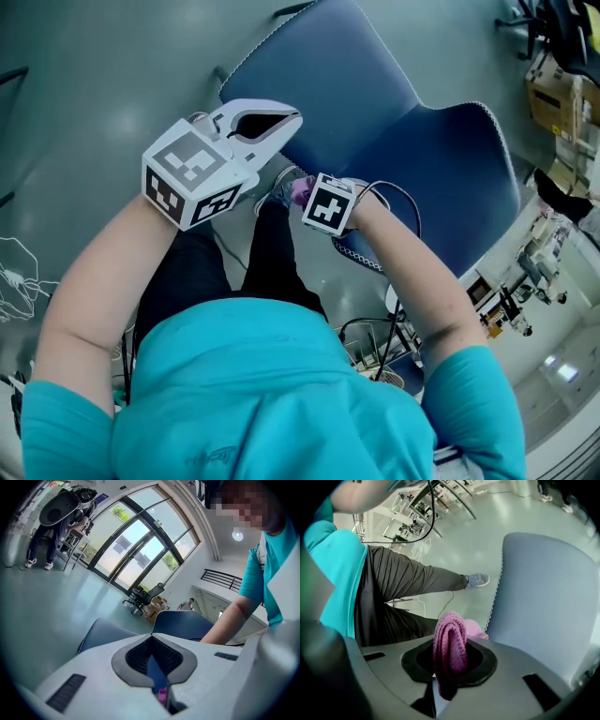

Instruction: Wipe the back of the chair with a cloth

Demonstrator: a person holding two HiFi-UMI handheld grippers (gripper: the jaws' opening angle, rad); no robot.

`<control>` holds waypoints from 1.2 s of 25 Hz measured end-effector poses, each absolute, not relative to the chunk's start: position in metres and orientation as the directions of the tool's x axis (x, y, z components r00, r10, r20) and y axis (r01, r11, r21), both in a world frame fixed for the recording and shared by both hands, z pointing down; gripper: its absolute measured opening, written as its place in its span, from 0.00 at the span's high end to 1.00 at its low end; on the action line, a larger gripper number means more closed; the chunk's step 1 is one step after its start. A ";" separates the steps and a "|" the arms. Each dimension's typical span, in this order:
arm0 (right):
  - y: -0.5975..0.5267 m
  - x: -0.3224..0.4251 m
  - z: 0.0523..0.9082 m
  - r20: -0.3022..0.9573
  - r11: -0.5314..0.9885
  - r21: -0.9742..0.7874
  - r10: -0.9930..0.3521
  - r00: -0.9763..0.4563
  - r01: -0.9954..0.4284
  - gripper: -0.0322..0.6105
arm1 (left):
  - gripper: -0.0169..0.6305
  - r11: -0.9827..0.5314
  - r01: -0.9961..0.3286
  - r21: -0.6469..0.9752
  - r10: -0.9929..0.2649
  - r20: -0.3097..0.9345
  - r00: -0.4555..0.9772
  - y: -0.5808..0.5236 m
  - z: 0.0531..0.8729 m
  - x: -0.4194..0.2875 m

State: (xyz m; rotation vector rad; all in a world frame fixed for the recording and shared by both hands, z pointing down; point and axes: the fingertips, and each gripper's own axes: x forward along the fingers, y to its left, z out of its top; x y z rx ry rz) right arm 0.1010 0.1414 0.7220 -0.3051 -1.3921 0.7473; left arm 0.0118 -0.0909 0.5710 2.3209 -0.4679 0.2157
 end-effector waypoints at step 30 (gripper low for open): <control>0.052 0.075 0.345 0.904 0.555 -0.170 -0.241 -0.353 -0.814 0.85 | 0.98 -0.857 -0.171 0.486 -0.128 0.121 0.984 -0.068 0.179 -0.076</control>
